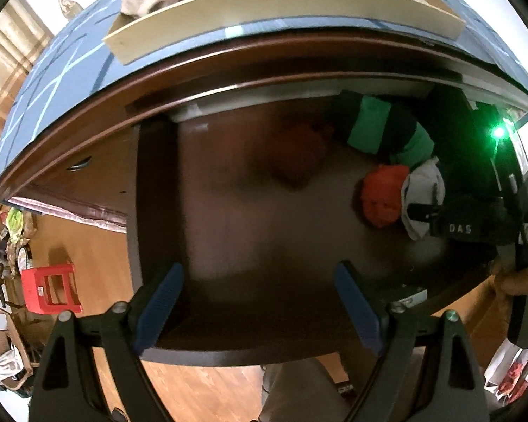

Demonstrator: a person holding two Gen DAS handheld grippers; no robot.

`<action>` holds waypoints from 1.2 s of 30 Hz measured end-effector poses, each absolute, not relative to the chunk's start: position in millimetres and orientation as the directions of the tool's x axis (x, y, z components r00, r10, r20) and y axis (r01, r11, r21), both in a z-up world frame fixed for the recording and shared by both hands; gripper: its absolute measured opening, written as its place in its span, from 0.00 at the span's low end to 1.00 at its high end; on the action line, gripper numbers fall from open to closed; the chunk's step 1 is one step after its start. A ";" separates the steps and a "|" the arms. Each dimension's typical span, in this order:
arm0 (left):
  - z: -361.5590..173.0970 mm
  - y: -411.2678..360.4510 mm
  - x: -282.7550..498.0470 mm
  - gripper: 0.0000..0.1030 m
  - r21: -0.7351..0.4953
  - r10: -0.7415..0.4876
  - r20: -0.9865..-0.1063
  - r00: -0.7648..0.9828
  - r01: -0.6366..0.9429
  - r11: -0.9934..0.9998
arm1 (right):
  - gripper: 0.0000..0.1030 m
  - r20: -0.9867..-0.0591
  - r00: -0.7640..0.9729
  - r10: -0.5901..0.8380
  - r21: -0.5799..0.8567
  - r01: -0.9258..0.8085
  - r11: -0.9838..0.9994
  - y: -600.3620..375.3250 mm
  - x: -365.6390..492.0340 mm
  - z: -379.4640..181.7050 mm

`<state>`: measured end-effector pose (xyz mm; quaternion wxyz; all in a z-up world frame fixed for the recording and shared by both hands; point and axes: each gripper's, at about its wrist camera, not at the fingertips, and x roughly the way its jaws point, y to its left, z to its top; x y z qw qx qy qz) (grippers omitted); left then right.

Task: Take underwear out of drawer
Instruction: 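Grasp white-grey sock with right tool while left tool grasps red sock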

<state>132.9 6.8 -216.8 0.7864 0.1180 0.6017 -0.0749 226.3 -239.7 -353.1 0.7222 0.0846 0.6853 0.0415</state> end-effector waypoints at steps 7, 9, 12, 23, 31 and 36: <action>-222.5 -13.7 146.6 0.87 0.073 -0.004 -0.974 0.228 0.327 0.942 | 0.24 -0.984 0.078 0.159 0.164 0.066 0.984 -246.8 220.0 -349.1; -223.7 -20.3 151.1 0.87 0.068 -0.011 -0.976 0.217 0.353 0.933 | 0.20 -0.980 0.099 0.175 0.184 0.089 0.979 -253.1 217.0 -344.6; -225.8 -30.8 159.2 0.84 0.044 -0.036 -0.979 0.201 0.379 0.924 | 0.19 -0.966 0.143 0.215 0.232 0.116 0.966 -259.6 211.0 -330.3; -250.4 -104.8 180.3 0.74 -0.013 -0.099 -0.986 0.130 0.540 0.841 | 0.19 -0.935 0.286 0.209 0.261 0.157 0.953 -277.3 199.1 -260.6; -284.6 -144.0 202.1 0.58 -0.012 -0.062 -0.996 0.066 0.586 0.810 | 0.19 -0.931 0.321 0.171 0.229 0.153 0.961 -304.4 193.9 -237.0; -311.4 -155.7 198.4 0.54 0.007 -0.039 -0.998 0.058 0.642 0.767 | 0.19 -0.934 0.316 0.168 0.229 0.168 0.959 -310.4 196.9 -239.6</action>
